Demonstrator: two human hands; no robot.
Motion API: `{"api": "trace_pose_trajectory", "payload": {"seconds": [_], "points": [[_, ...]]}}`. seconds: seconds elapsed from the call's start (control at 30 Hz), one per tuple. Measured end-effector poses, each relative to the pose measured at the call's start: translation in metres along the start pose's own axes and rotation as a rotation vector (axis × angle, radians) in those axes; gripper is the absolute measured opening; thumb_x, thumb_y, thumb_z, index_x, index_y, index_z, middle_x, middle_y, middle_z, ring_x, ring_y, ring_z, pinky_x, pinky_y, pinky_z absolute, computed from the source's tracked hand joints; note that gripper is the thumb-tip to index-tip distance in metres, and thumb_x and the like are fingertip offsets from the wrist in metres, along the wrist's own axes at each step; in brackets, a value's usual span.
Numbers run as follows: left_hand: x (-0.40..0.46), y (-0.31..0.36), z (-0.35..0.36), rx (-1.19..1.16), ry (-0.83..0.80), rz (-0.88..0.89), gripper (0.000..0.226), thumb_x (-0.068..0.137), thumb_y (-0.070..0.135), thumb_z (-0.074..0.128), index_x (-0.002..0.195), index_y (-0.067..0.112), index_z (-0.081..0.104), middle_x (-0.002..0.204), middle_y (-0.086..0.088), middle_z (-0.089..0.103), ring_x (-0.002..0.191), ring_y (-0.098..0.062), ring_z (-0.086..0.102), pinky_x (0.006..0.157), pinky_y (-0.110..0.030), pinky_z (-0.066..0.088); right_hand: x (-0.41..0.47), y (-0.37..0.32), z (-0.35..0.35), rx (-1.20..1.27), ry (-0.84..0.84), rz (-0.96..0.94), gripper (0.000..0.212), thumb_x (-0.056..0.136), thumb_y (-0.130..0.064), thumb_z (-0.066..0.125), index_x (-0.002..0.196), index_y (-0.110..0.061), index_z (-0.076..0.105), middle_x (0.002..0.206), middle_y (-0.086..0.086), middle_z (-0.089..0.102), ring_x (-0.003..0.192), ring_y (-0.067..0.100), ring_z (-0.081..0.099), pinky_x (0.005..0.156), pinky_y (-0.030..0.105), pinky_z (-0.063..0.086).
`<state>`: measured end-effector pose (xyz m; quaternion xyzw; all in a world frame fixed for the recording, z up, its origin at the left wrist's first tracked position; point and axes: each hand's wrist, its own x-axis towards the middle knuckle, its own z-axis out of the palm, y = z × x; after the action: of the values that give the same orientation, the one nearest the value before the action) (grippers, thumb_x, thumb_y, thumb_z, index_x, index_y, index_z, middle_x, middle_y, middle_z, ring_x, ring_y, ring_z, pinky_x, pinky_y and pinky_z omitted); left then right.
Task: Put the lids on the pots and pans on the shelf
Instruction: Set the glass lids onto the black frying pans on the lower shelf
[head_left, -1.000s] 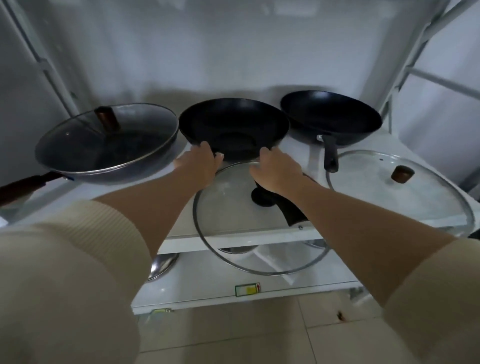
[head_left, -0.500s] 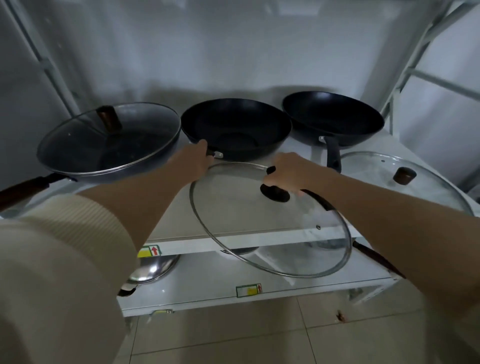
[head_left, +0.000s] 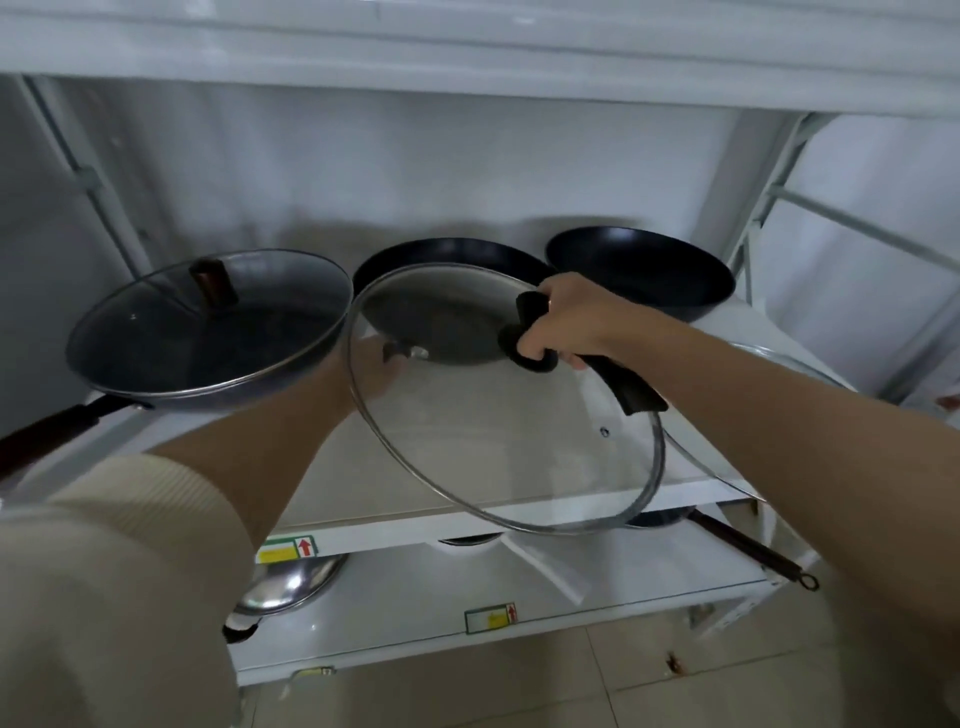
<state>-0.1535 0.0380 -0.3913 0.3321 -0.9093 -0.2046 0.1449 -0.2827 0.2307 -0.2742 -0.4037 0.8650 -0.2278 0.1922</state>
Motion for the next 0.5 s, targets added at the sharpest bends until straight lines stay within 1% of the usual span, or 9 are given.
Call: {"api": "trace_pose_trajectory", "payload": {"seconds": [0.07, 0.13, 0.2, 0.27, 0.33, 0.37, 0.43, 0.47, 0.5], "points": [[0.001, -0.003, 0.0, 0.078, 0.014, 0.052, 0.031, 0.1, 0.016, 0.043, 0.118, -0.003, 0.061, 0.118, -0.021, 0.063, 0.109, -0.031, 0.058, 0.079, -0.023, 0.033, 0.009, -0.006, 0.0, -0.008, 0.001, 0.006, 0.021, 0.067, 0.002, 0.056, 0.087, -0.002, 0.054, 0.056, 0.01, 0.044, 0.05, 0.023, 0.044, 0.058, 0.029, 0.038], [0.004, -0.009, -0.003, 0.13, 0.02, 0.05, 0.032, 0.1, 0.019, 0.042, 0.12, 0.001, 0.06, 0.12, -0.017, 0.063, 0.11, -0.03, 0.059, 0.081, -0.025, 0.036, 0.019, -0.017, 0.0, -0.01, 0.037, -0.004, 0.009, 0.07, 0.003, 0.054, 0.075, -0.002, 0.048, 0.057, 0.009, 0.043, 0.048, 0.021, 0.042, 0.052, 0.024, 0.036], [0.004, -0.014, -0.005, 0.161, 0.002, 0.052, 0.031, 0.1, 0.022, 0.043, 0.118, 0.004, 0.061, 0.111, -0.015, 0.065, 0.105, -0.031, 0.061, 0.077, -0.026, 0.038, 0.033, -0.029, -0.004, 0.009, 0.08, -0.017, 0.012, 0.075, 0.002, 0.058, 0.075, -0.003, 0.047, 0.061, 0.009, 0.044, 0.05, 0.019, 0.043, 0.046, 0.022, 0.034], [0.005, -0.021, -0.004, 0.163, -0.01, 0.022, 0.03, 0.098, 0.026, 0.044, 0.113, 0.006, 0.061, 0.093, -0.008, 0.063, 0.094, -0.029, 0.063, 0.07, -0.024, 0.038, 0.053, -0.044, -0.014, 0.045, 0.097, -0.013, 0.013, 0.077, 0.001, 0.062, 0.079, -0.002, 0.049, 0.063, 0.009, 0.048, 0.052, 0.018, 0.046, 0.045, 0.023, 0.035], [0.005, -0.024, -0.004, 0.178, -0.035, -0.051, 0.032, 0.099, 0.029, 0.042, 0.115, 0.008, 0.059, 0.081, 0.001, 0.053, 0.082, -0.021, 0.056, 0.064, -0.022, 0.036, 0.075, -0.057, -0.022, 0.075, 0.11, -0.015, 0.02, 0.078, 0.0, 0.065, 0.065, -0.004, 0.05, 0.061, 0.009, 0.049, 0.051, 0.018, 0.046, 0.047, 0.023, 0.037], [0.005, -0.023, -0.003, 0.181, -0.041, -0.075, 0.033, 0.1, 0.031, 0.041, 0.121, 0.009, 0.055, 0.082, 0.001, 0.053, 0.08, -0.019, 0.054, 0.064, -0.024, 0.038, 0.085, -0.063, -0.024, 0.074, 0.133, -0.016, 0.023, 0.078, 0.0, 0.066, 0.064, -0.005, 0.048, 0.062, 0.009, 0.048, 0.053, 0.018, 0.046, 0.048, 0.023, 0.037], [0.008, -0.017, -0.001, 0.167, -0.027, -0.116, 0.045, 0.097, 0.04, 0.041, 0.133, 0.013, 0.043, 0.095, -0.006, 0.062, 0.086, -0.024, 0.062, 0.073, -0.033, 0.05, 0.104, -0.066, -0.021, 0.073, 0.214, -0.032, 0.018, 0.08, -0.004, 0.066, 0.08, -0.007, 0.049, 0.072, 0.008, 0.046, 0.065, 0.021, 0.051, 0.048, 0.025, 0.038], [0.009, -0.013, 0.0, 0.188, -0.021, -0.144, 0.052, 0.096, 0.046, 0.04, 0.138, 0.016, 0.038, 0.105, -0.008, 0.064, 0.095, -0.029, 0.064, 0.08, -0.039, 0.052, 0.111, -0.065, -0.017, 0.073, 0.253, -0.045, 0.02, 0.082, -0.007, 0.066, 0.095, -0.006, 0.05, 0.08, 0.009, 0.049, 0.075, 0.024, 0.054, 0.053, 0.028, 0.042], [0.012, -0.011, 0.0, 0.244, -0.022, -0.165, 0.054, 0.095, 0.05, 0.037, 0.139, 0.018, 0.037, 0.114, -0.008, 0.064, 0.101, -0.031, 0.064, 0.085, -0.041, 0.052, 0.118, -0.064, -0.011, 0.058, 0.287, -0.046, 0.03, 0.084, -0.011, 0.065, 0.11, -0.005, 0.05, 0.092, 0.012, 0.054, 0.086, 0.027, 0.058, 0.061, 0.031, 0.047]]}}
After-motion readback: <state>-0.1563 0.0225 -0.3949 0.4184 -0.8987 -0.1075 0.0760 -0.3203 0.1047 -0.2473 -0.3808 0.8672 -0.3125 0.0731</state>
